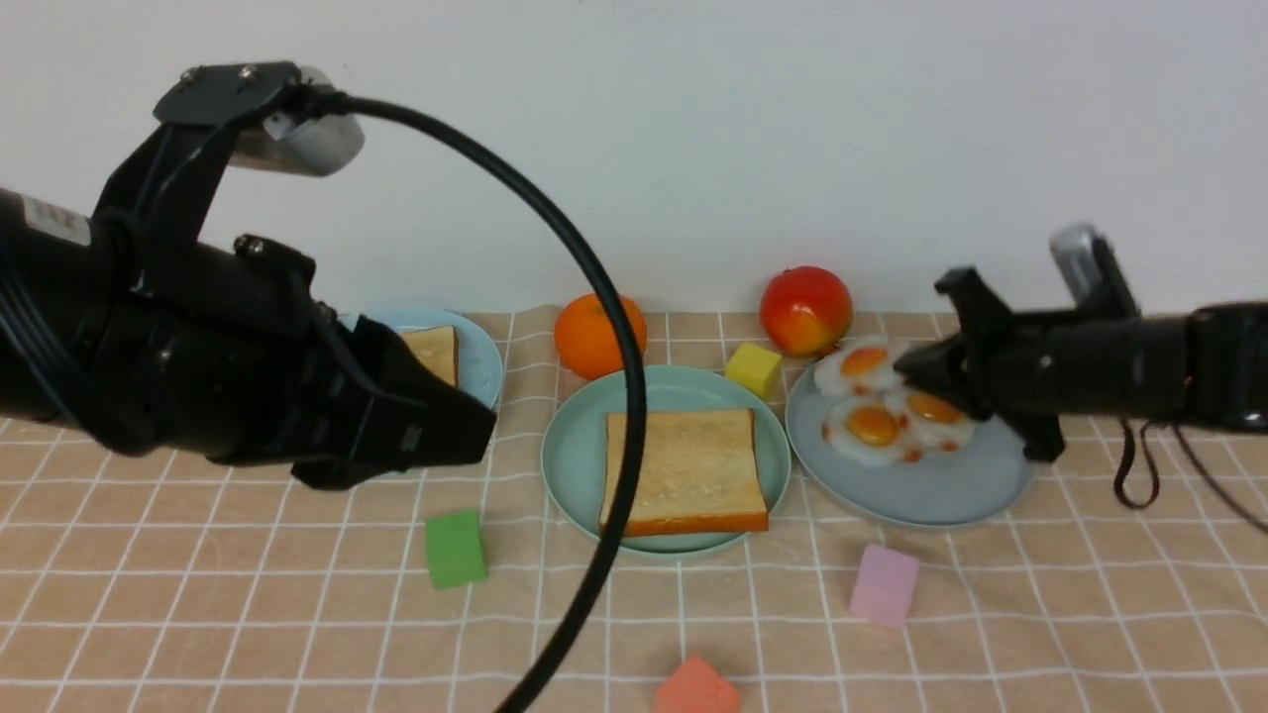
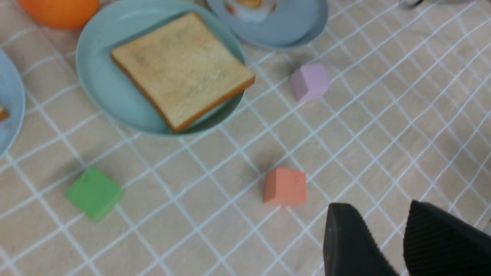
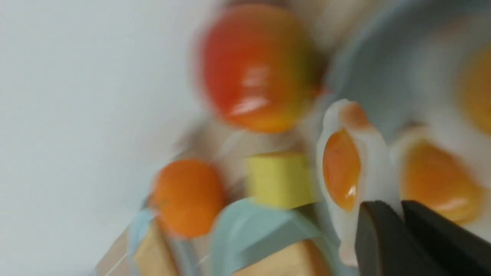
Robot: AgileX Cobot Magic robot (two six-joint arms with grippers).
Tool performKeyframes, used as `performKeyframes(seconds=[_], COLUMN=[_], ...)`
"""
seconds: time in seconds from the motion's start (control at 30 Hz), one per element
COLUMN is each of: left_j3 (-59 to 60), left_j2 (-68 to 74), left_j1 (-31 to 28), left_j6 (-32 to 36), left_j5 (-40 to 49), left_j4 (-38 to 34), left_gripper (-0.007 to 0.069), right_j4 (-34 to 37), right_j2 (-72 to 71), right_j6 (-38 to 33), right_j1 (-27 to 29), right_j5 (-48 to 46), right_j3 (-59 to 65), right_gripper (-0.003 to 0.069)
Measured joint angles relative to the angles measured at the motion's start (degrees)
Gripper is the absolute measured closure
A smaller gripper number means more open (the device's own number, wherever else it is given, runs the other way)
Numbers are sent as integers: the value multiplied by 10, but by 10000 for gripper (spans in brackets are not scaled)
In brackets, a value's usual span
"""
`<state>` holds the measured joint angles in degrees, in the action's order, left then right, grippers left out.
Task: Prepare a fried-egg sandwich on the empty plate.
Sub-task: Use the right arm to place the fried egg on the slice of bread in the middle
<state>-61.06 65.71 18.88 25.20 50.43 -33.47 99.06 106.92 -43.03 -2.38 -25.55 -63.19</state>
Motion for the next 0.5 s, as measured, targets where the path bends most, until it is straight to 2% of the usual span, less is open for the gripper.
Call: performKeyframes(seconds=[0.17, 0.27, 0.5], left_j3=[0, 0, 0], left_j2=[0, 0, 0], left_j1=[0, 0, 0], left_j6=[-67, -100, -119], left_j5=[6, 6, -1], left_j4=[80, 113, 129], left_gripper=[386, 386, 386], right_j4=[-1, -8, -11], right_j2=[-52, -51, -6], right_j6=[-77, -86, -89], right_j1=[-10, -38, -102], right_j5=[-146, -212, -200], right_j3=[0, 0, 0], right_gripper=[606, 606, 606])
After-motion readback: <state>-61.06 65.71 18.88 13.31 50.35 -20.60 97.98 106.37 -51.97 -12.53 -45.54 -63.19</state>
